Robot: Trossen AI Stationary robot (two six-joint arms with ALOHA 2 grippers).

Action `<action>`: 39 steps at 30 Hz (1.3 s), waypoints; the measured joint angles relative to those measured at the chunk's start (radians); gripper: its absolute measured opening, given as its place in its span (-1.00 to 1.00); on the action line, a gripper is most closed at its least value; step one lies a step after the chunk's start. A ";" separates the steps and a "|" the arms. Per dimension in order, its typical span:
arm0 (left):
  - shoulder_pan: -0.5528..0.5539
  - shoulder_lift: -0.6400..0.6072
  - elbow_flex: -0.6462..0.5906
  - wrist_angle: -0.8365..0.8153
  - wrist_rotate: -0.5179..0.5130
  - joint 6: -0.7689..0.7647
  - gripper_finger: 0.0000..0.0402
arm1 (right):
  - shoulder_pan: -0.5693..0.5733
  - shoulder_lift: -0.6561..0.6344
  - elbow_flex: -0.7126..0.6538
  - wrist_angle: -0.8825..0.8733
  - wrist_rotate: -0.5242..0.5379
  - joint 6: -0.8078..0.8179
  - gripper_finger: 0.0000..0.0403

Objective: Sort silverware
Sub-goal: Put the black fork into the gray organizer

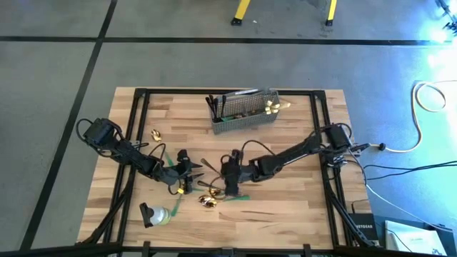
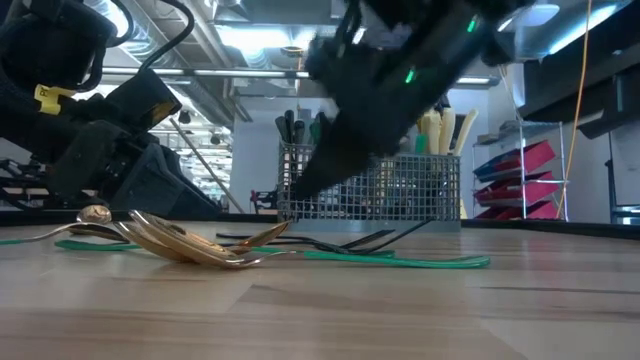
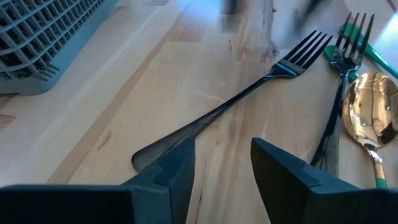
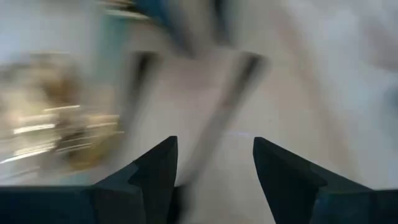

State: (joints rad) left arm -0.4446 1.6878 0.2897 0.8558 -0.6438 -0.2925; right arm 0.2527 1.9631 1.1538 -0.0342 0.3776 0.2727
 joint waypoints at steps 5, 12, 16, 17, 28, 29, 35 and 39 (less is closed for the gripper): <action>-0.001 0.000 0.000 -0.003 0.000 -0.004 -0.30 | -0.005 0.011 0.000 0.035 0.053 0.064 -0.04; 0.000 0.000 0.000 -0.003 -0.011 0.011 -0.30 | -0.006 0.019 0.000 0.033 -0.019 0.086 -0.04; 0.000 0.000 0.000 -0.002 -0.011 0.011 -0.30 | -0.004 0.027 0.001 0.040 -0.060 0.087 -0.04; 0.000 0.000 0.000 -0.002 -0.012 0.012 -0.30 | -0.004 0.033 0.001 0.034 -0.069 0.092 -0.04; 0.001 0.000 0.000 -0.002 -0.043 0.041 -0.30 | -0.005 0.111 0.028 0.033 -0.047 0.148 -0.04; 0.001 0.000 0.000 -0.003 -0.043 0.042 -0.30 | -0.005 0.112 0.028 0.028 -0.043 0.148 -0.04; 0.001 0.000 0.000 -0.003 -0.044 0.059 -0.30 | -0.004 0.120 0.030 0.013 -0.050 0.152 -0.22; 0.001 0.000 0.000 -0.003 -0.044 0.059 -0.30 | -0.011 0.138 0.033 0.024 -0.076 0.176 -0.49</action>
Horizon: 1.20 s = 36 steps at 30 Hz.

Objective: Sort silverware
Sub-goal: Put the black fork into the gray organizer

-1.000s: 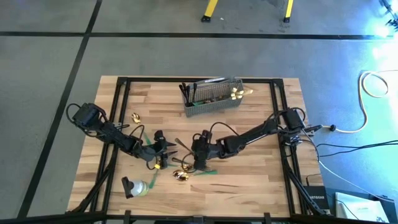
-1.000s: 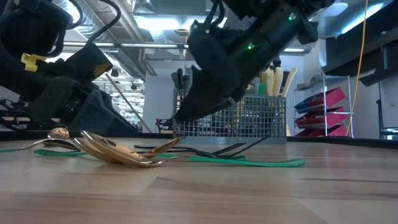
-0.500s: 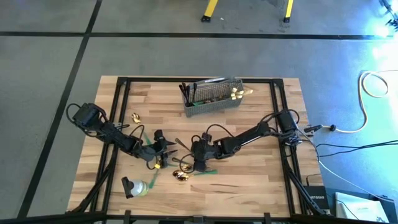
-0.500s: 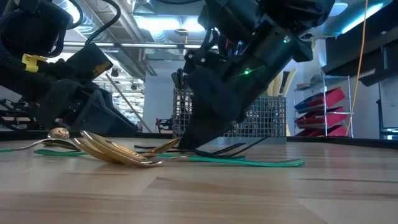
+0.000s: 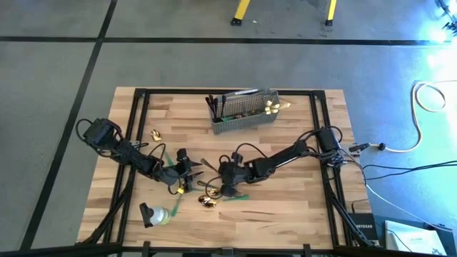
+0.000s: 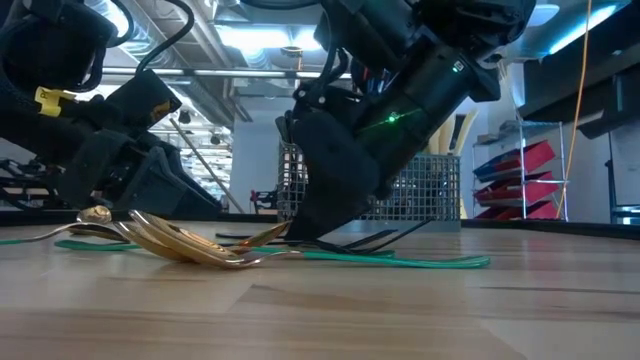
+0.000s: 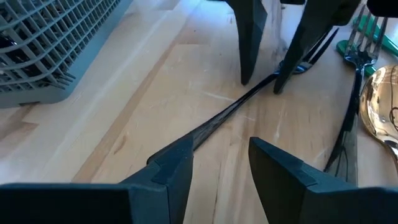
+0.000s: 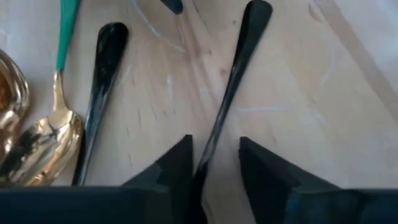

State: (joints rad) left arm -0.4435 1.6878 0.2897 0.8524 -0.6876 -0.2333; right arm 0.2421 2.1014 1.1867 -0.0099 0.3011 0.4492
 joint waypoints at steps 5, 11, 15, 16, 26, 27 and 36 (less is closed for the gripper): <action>0.000 0.000 0.000 0.002 0.000 -0.003 -0.30 | -0.009 0.012 0.001 -0.007 -0.014 0.006 -0.73; -0.023 0.000 0.000 0.203 0.033 0.100 -0.30 | -0.019 -0.009 -0.001 -0.010 -0.056 -0.043 -0.96; -0.057 0.000 0.000 0.369 0.090 0.209 -0.30 | -0.036 -0.052 -0.007 -0.043 -0.089 -0.082 -0.92; -0.064 0.000 0.000 0.383 0.090 0.220 -0.30 | -0.041 -0.067 -0.010 -0.059 -0.094 -0.091 -0.93; -0.117 0.000 0.000 0.449 0.092 0.327 -0.30 | -0.124 -0.285 -0.007 -0.040 -0.078 -0.175 -0.99; -0.120 0.000 0.000 0.448 0.092 0.328 -0.30 | -0.133 -0.308 -0.007 -0.016 -0.075 -0.184 -0.99; -0.099 0.000 0.000 0.441 -0.139 0.315 -0.30 | -0.144 -0.440 -0.005 0.034 0.013 -0.250 -0.99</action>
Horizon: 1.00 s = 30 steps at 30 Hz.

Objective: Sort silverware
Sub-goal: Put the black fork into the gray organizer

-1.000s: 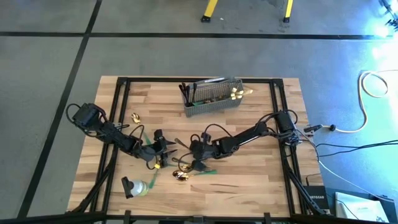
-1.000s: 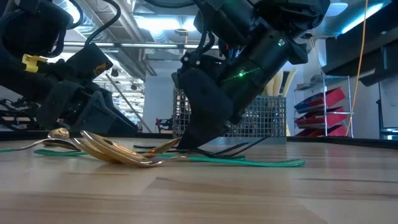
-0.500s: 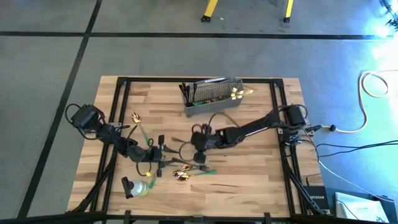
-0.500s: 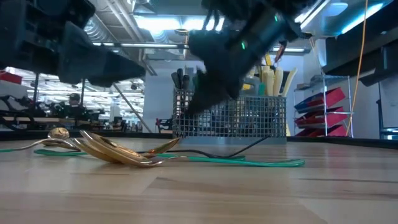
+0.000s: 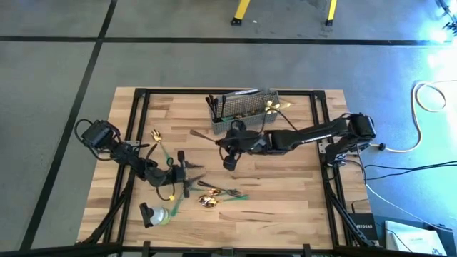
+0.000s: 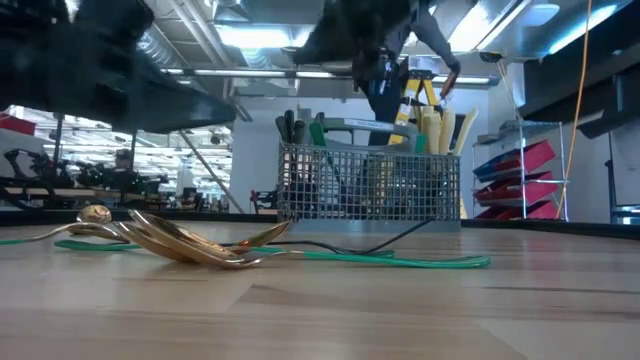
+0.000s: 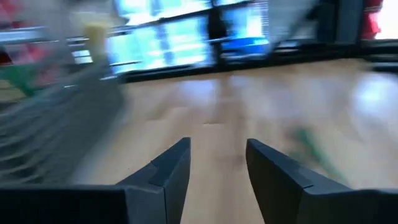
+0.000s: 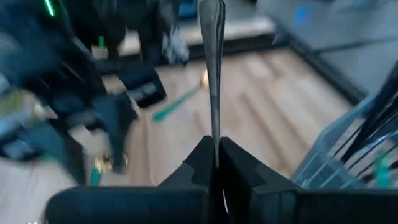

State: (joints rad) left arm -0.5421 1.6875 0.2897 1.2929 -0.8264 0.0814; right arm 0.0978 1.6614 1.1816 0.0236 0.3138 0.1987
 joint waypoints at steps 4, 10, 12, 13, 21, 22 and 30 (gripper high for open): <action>0.081 0.000 0.008 0.063 -0.050 0.048 -0.30 | -0.023 -0.004 0.001 0.091 0.024 -0.046 -1.00; 0.273 -0.064 0.083 0.108 -0.150 0.313 -0.35 | -0.078 -0.001 0.000 0.200 0.024 -0.103 -1.00; 0.333 -0.115 0.103 0.094 -0.157 0.378 -0.42 | -0.109 -0.001 0.000 0.238 0.024 -0.120 -1.00; 0.360 -0.143 0.112 0.077 -0.152 0.395 -0.46 | -0.129 -0.001 0.000 0.250 0.020 -0.121 -1.00; 0.597 -0.381 0.121 -0.188 0.168 0.271 -0.86 | -0.242 0.000 0.001 0.274 -0.089 -0.141 -1.00; 0.637 -0.403 0.129 -0.256 0.176 0.245 -0.92 | -0.255 -0.001 0.001 0.274 -0.113 -0.143 -1.00; 0.849 -0.406 0.263 -0.528 0.430 0.128 -1.00 | -0.335 0.060 0.000 0.246 -0.218 -0.097 -1.00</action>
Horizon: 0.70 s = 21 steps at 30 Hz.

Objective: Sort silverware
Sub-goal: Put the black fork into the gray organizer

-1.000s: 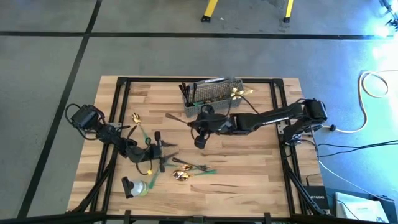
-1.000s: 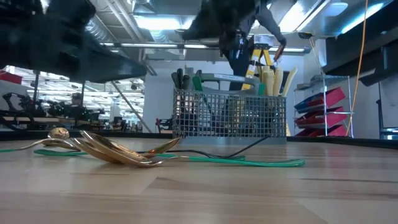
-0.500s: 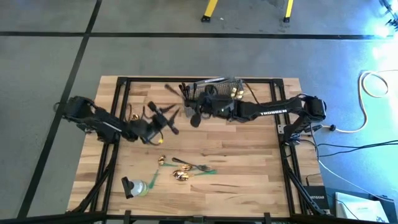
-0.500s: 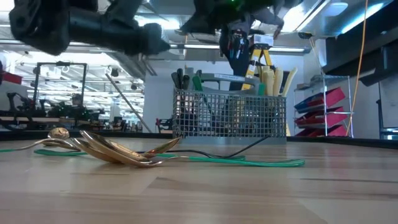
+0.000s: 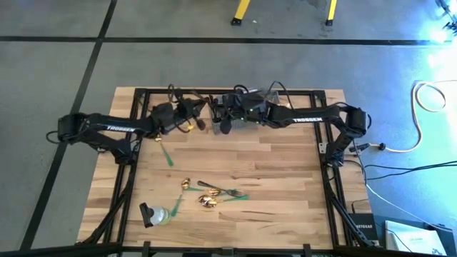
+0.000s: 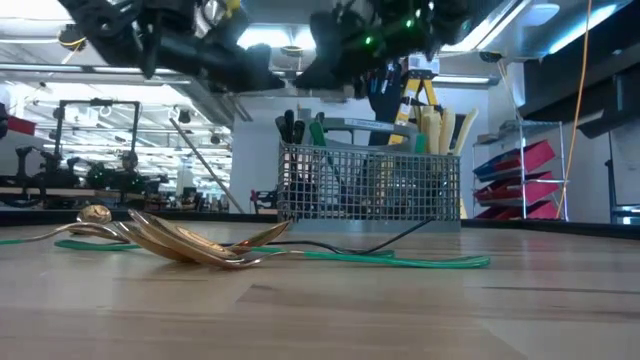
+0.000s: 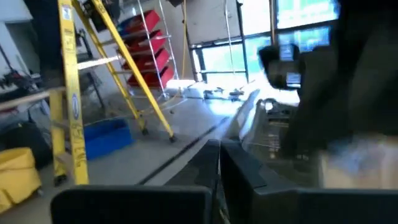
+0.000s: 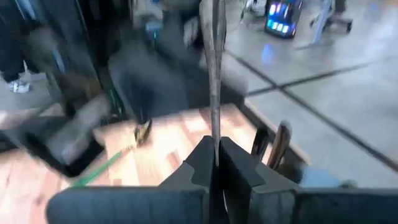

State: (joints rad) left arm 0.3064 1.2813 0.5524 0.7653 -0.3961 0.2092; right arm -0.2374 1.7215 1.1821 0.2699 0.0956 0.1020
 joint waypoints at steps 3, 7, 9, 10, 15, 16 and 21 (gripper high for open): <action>0.014 0.005 0.032 -0.015 -0.009 0.044 -1.00 | -0.020 0.018 0.000 0.004 -0.007 0.014 -1.00; 0.030 0.004 0.069 -0.035 -0.013 0.082 -1.00 | -0.028 0.028 0.002 0.006 -0.007 0.020 -1.00; 0.036 0.004 0.076 -0.050 -0.011 0.086 -1.00 | -0.028 0.028 0.002 0.004 -0.003 0.018 -1.00; 0.038 0.004 0.078 -0.050 -0.010 0.086 -1.00 | -0.028 0.028 0.002 0.009 -0.002 0.018 -1.00; 0.044 0.004 0.078 -0.051 0.005 0.067 -1.00 | -0.028 0.029 0.002 0.024 -0.003 0.013 -1.00; 0.042 0.004 0.078 -0.050 0.006 0.067 -1.00 | -0.032 0.029 0.002 0.025 -0.003 0.002 -1.00; 0.041 0.004 0.078 -0.020 0.009 0.066 -1.00 | -0.049 0.032 0.046 0.011 -0.046 0.001 -1.00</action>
State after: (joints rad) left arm 0.3473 1.2850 0.6304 0.7452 -0.3870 0.2750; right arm -0.2860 1.7534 1.2285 0.2806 0.0497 0.1027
